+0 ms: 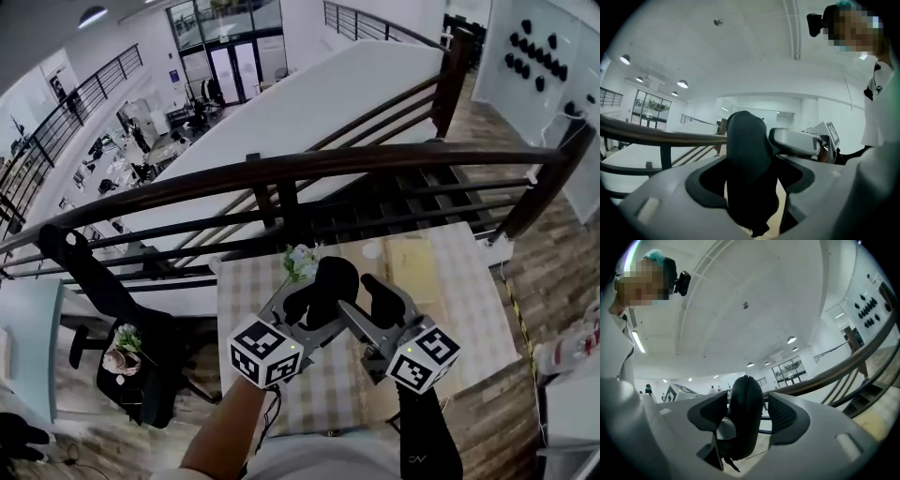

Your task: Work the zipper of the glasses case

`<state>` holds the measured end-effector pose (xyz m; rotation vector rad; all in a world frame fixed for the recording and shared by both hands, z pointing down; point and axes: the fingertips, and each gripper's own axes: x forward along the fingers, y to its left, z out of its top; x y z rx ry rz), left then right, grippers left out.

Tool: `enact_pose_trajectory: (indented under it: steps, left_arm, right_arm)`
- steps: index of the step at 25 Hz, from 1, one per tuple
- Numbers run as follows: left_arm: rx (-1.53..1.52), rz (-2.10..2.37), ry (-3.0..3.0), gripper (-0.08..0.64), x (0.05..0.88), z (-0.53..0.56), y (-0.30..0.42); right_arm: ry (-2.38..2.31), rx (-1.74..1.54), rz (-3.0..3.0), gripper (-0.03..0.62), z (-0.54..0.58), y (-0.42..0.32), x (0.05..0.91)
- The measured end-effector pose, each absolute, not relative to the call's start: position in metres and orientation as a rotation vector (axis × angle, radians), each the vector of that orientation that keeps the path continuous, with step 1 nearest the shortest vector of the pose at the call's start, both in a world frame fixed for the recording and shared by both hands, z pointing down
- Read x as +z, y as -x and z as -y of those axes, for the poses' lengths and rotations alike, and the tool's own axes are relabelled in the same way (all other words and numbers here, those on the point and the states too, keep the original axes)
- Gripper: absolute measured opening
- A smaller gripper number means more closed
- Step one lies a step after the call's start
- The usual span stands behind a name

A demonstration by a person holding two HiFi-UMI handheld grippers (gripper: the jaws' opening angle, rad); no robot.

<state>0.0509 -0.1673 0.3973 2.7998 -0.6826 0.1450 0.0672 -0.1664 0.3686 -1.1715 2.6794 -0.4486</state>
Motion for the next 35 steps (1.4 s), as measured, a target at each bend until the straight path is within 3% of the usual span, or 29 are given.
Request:
enact_pose_trajectory:
  steps: [4,6,10,21,27,29,35]
  left_arm:
    - [0.147,0.782,-2.880,0.327,0.376,0.160,-0.045]
    - [0.129,0.836,-2.894,0.327,0.368,0.159,-0.037]
    - [0.114,0.881,-2.932,0.331,0.358,0.153,-0.020]
    - [-0.095,0.506,-2.904,0.333,0.338,0.118,0.018]
    - [0.004,0.230,-2.933,0.331,0.341,0.092,0.007]
    - [0.020,0.189,-2.933,0.287,0.341,0.087,0.005]
    - [-0.005,0.236,-2.919,0.271,0.328,0.095,0.012]
  right_arm:
    - [1.090,-0.411,-2.738,0.361,0.166,-0.043,0.346]
    - [1.089,-0.352,-2.774,0.278,0.166,-0.036,0.338]
    - [0.960,-0.256,-2.867,0.255,0.154,-0.021,0.325]
    - [0.492,-0.327,-2.870,0.253,0.122,-0.008,0.310]
    - [0.270,-0.348,-2.940,0.253,0.099,0.015,0.314]
    - [0.251,-0.346,-2.954,0.253,0.097,0.017,0.316]
    - [0.330,-0.263,-2.960,0.262,0.102,0.018,0.306]
